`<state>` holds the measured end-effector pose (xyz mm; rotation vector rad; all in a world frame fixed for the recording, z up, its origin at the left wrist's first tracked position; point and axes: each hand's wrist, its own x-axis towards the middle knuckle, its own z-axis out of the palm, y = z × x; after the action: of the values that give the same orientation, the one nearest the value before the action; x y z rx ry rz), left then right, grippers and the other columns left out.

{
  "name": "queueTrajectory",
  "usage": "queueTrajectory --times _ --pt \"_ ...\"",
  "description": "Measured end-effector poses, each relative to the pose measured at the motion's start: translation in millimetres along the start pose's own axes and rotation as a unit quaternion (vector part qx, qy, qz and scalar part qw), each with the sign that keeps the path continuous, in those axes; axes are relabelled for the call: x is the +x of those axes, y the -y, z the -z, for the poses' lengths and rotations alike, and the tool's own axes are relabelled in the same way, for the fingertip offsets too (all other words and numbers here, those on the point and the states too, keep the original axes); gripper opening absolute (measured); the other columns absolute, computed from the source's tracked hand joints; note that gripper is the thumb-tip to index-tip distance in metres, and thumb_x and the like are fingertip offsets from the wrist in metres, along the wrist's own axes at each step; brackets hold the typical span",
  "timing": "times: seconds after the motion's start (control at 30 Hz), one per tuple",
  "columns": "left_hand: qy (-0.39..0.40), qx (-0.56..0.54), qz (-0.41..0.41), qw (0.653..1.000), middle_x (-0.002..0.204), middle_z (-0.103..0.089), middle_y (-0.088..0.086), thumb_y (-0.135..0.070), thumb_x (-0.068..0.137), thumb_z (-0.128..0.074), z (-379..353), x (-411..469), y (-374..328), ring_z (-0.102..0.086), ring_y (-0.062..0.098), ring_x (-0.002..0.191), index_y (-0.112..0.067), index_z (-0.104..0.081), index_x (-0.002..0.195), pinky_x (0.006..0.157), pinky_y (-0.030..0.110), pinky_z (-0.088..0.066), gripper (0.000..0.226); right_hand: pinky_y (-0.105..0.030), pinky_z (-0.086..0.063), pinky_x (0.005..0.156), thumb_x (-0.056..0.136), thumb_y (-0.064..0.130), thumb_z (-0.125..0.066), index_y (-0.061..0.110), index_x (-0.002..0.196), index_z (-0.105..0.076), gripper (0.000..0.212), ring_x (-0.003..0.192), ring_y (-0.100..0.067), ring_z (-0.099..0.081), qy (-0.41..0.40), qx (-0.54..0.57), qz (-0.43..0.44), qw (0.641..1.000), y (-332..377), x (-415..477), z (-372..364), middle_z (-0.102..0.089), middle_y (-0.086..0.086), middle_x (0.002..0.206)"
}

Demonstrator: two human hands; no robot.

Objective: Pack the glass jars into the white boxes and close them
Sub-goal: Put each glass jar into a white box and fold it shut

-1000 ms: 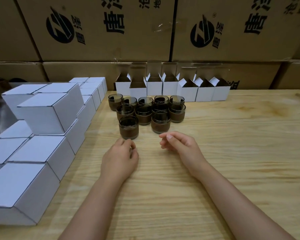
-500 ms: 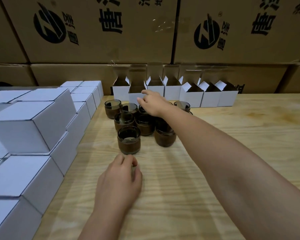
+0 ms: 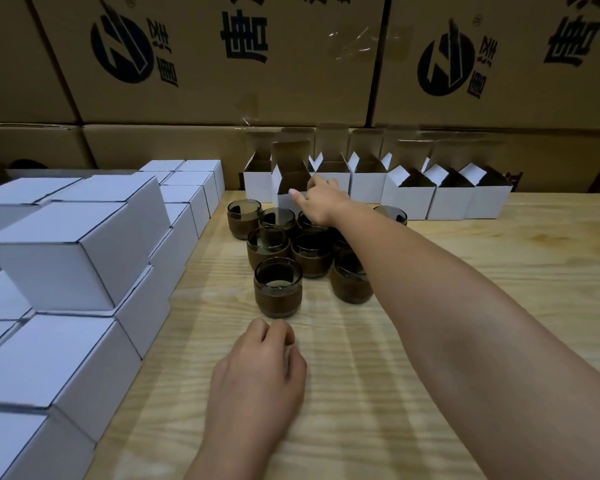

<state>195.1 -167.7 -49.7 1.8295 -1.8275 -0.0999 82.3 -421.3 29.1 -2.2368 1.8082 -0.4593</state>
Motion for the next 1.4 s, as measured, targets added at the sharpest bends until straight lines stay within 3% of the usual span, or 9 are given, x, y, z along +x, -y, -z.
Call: queueTrajectory --times 0.27,0.4,0.5,0.7,0.87,1.07,1.17,1.27,1.4 --pt "-0.005 -0.012 0.003 1.0 0.088 -0.047 -0.013 -0.039 0.09 -0.048 -1 2 0 -0.054 0.004 0.085 -0.032 -0.051 0.094 0.063 0.024 -0.033 0.008 -0.033 -0.034 0.099 0.101 0.041 -0.035 0.002 0.123 -0.053 0.048 0.126 -0.02 -0.032 -0.224 0.036 0.093 0.969 17 -69 54 -0.036 -0.003 0.138" --pt "-0.003 -0.014 0.008 1.0 0.089 -0.048 -0.011 -0.036 0.091 -0.049 3 1 0 -0.054 0.008 0.086 -0.029 -0.053 0.095 0.066 0.028 -0.04 0.009 -0.015 -0.025 0.085 0.094 0.021 -0.052 0.003 0.104 -0.06 0.022 0.111 -0.015 -0.038 -0.325 0.086 0.137 0.932 9 -152 61 -0.046 -0.005 0.12" --pt "-0.003 -0.019 0.007 1.0 0.088 -0.048 -0.01 -0.032 0.09 -0.051 4 0 -3 -0.054 0.012 0.087 -0.025 -0.055 0.095 0.067 0.03 -0.04 0.01 -0.014 -0.026 0.086 0.086 0.005 -0.059 -0.001 0.098 -0.063 0.015 0.104 -0.022 -0.046 -0.352 0.084 0.138 0.922 -1 -217 41 -0.052 -0.011 0.11" --pt "0.0 -0.015 0.009 1.0 0.085 -0.049 -0.01 -0.034 0.091 -0.049 4 0 -3 -0.054 0.014 0.083 -0.024 -0.057 0.094 0.067 0.03 -0.035 0.013 -0.019 -0.035 0.092 0.077 -0.01 -0.063 -0.006 0.096 -0.067 0.02 0.097 -0.031 -0.058 -0.357 0.049 0.14 0.922 -16 -286 -3 -0.06 -0.017 0.1" --pt "-0.003 -0.044 -0.002 0.999 0.088 -0.052 -0.011 -0.044 0.097 -0.036 5 1 -2 -0.049 0.012 0.08 -0.025 -0.058 0.102 0.066 0.031 -0.033 0.029 -0.022 -0.043 0.09 0.084 0.004 -0.048 -0.005 0.096 -0.069 0.025 0.096 -0.024 -0.058 -0.371 0.082 0.182 0.907 -23 -307 -14 -0.061 -0.014 0.1" --pt "0.011 -0.147 -0.076 0.986 0.123 -0.059 -0.015 -0.067 0.088 -0.011 10 -5 1 -0.055 0.01 0.107 -0.04 -0.041 0.133 0.074 0.032 -0.036 0.06 -0.023 -0.046 0.085 0.083 0.002 -0.049 -0.004 0.096 -0.07 0.025 0.091 -0.024 -0.06 -0.35 0.093 0.197 0.911 -20 -308 -22 -0.063 -0.013 0.096" --pt "0.044 -0.191 -0.11 0.974 0.136 -0.049 -0.019 -0.073 0.082 -0.012 14 -6 -2 -0.054 -0.003 0.101 -0.048 -0.022 0.143 0.08 0.033 -0.039 0.067 -0.022 -0.045 0.083 0.084 0.007 -0.046 -0.001 0.1 -0.068 0.028 0.092 -0.018 -0.057 -0.343 0.131 0.213 0.905 -24 -306 -21 -0.06 -0.01 0.099" --pt "0.055 -0.229 -0.141 0.962 0.135 -0.039 -0.024 -0.075 0.081 -0.021 16 -9 -5 -0.055 -0.008 0.089 -0.06 -0.001 0.142 0.077 0.022 -0.042 0.067 -0.014 -0.041 0.081 0.088 0.015 -0.051 0.016 0.119 -0.059 0.032 0.095 -0.004 -0.047 -0.325 0.235 0.169 0.9 -28 -298 -19 -0.045 0.001 0.11" --pt "0.051 -0.228 -0.17 0.957 0.124 -0.042 -0.023 -0.075 0.08 -0.027 16 -11 -6 -0.055 -0.013 0.084 -0.07 0.003 0.137 0.075 0.016 -0.041 0.064 -0.021 -0.038 0.1 0.092 0.032 -0.058 0.053 0.13 -0.033 0.05 0.125 -0.004 -0.033 -0.172 0.367 0.066 0.912 -36 -284 -18 -0.026 0.008 0.132"
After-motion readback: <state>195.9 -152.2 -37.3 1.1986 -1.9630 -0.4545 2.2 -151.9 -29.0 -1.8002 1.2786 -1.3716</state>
